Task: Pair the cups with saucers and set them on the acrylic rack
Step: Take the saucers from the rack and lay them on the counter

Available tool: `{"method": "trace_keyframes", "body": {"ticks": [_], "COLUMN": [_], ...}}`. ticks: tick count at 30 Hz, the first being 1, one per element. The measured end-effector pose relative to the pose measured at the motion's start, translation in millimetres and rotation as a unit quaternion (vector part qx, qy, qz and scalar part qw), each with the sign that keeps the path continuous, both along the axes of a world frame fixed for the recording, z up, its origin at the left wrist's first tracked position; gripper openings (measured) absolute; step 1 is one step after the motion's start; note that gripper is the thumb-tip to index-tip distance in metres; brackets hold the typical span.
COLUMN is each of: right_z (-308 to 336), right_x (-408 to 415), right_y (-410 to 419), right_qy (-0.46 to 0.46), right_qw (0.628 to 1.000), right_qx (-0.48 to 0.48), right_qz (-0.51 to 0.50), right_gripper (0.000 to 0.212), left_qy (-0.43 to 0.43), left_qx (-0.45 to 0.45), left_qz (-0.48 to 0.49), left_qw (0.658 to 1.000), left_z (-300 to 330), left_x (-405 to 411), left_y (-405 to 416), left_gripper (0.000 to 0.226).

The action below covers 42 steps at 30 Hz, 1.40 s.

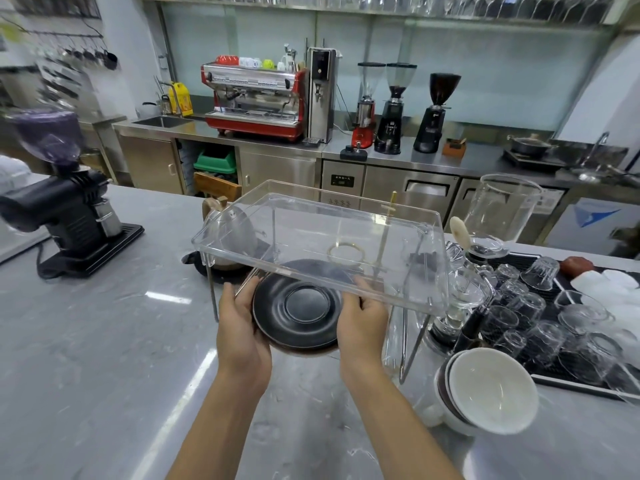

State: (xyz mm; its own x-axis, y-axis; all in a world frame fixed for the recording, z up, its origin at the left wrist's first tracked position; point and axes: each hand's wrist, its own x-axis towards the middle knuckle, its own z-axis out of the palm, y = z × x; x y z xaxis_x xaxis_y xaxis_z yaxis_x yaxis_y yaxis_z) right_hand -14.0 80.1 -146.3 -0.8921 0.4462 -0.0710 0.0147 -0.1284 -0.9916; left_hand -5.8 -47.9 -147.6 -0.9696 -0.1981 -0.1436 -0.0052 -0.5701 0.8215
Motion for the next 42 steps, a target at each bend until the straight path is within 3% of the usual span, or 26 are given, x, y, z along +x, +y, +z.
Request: {"method": "trace_keyframes", "body": {"ticks": [2, 7, 14, 17, 21, 26, 34, 42], "right_z": [-1.6, 0.3, -10.8, -18.0, -26.8, -44.3, -73.9, -85.9], "right_x": [10.0, 43.7, 98.3, 121.5, 147.5, 173.8, 212.7, 238.3], "right_y": [-2.8, -8.0, -13.8, -15.5, -11.1, 0.7, 41.4, 101.7], "right_qy": [-0.001, -0.024, -0.047, -0.043, -0.048, -0.063, -0.088, -0.104], "right_qw": [1.0, 0.998, 0.985, 0.982, 0.976, 0.969, 0.969, 0.961], "right_qx": [-0.005, -0.057, -0.164, -0.183, -0.211, -0.238, -0.216, -0.193], "right_qz": [-0.003, 0.002, 0.031, 0.028, 0.032, -0.005, -0.078, -0.168], "right_gripper": [0.025, 0.04, 0.03, 0.031, 0.05, 0.038, 0.051, 0.045], "left_qy": [0.006, 0.016, -0.024, -0.038, -0.051, -0.098, -0.148, -0.195], "left_qx": [0.008, 0.035, 0.092, 0.091, 0.088, 0.062, 0.06, 0.064], "left_qz": [-0.003, -0.012, 0.018, 0.026, 0.041, 0.072, 0.036, -0.029], "left_qw": [1.0, 0.999, 0.995, 0.995, 0.994, 0.991, 0.986, 0.978], "left_z": [-1.3, -9.7, -29.5, -35.7, -43.2, -53.2, -67.7, -93.4], "left_x": [12.7, 51.5, 106.5, 127.4, 154.0, 176.7, 202.5, 207.1], "left_y": [-2.8, -11.9, -19.3, -18.6, -12.5, 12.0, 63.0, 123.8], "left_gripper": [0.065, 0.071, 0.08, 0.079, 0.077, 0.073, 0.063, 0.052]}}
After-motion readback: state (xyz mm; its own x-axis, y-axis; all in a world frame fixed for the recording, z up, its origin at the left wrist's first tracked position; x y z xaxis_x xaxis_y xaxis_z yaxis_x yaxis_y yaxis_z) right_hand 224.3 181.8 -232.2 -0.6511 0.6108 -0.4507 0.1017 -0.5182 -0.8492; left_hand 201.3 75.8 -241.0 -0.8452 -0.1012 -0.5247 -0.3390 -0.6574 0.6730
